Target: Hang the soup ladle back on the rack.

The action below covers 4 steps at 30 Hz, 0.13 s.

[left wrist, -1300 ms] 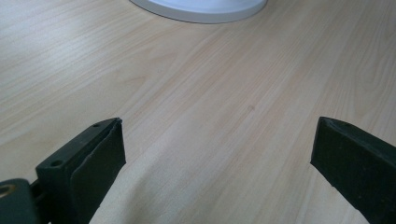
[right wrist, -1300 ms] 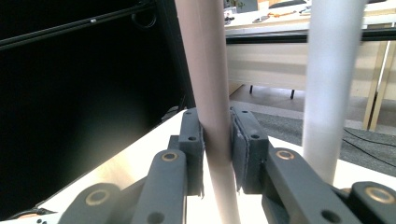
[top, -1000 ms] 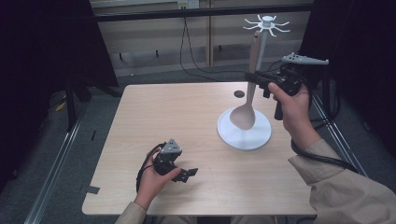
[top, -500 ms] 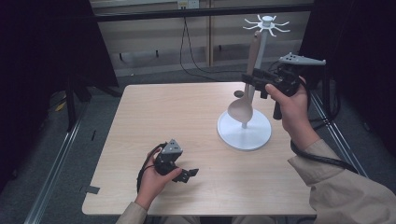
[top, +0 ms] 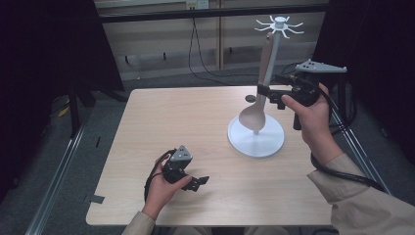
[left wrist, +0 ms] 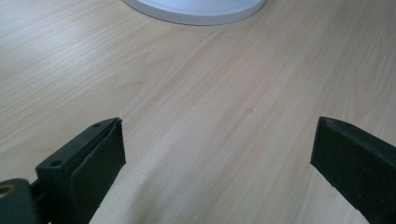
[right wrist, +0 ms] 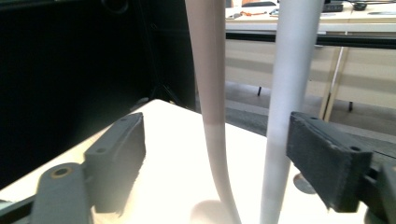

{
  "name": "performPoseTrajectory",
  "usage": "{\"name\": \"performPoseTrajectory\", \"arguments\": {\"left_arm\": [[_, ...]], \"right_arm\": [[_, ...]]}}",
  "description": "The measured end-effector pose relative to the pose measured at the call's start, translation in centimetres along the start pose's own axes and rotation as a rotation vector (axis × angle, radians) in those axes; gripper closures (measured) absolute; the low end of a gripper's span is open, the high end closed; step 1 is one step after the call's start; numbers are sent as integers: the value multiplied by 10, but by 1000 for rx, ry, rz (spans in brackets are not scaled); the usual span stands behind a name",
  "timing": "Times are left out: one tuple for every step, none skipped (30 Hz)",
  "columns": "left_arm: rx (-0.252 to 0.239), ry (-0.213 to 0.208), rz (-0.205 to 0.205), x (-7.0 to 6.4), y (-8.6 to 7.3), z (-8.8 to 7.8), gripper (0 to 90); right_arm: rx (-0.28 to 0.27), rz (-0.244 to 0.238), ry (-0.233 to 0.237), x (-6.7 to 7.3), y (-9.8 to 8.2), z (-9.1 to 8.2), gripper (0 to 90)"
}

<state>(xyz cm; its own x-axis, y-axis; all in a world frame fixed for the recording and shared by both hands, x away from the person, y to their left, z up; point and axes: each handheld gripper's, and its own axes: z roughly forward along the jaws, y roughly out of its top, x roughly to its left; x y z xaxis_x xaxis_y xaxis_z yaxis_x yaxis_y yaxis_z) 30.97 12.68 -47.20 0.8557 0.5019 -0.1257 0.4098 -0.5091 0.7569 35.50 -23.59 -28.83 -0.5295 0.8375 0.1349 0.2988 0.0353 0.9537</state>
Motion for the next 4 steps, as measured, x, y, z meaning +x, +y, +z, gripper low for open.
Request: {"name": "performPoseTrajectory", "arguments": {"left_arm": [[1,2,3,0,1,0,28],[-2,1,6,-1,1,0,28],[0,5,5,-1,1,0,28],[-1,5,8,-1,2,0,28]], "right_arm": [[1,-4,-6,0,-1,-1,173],[0,-5,-11,0,-1,-3,166],[3,-9,-15,0,-2,-5,158],[5,-14,-18,1,-2,-6,154]]}}
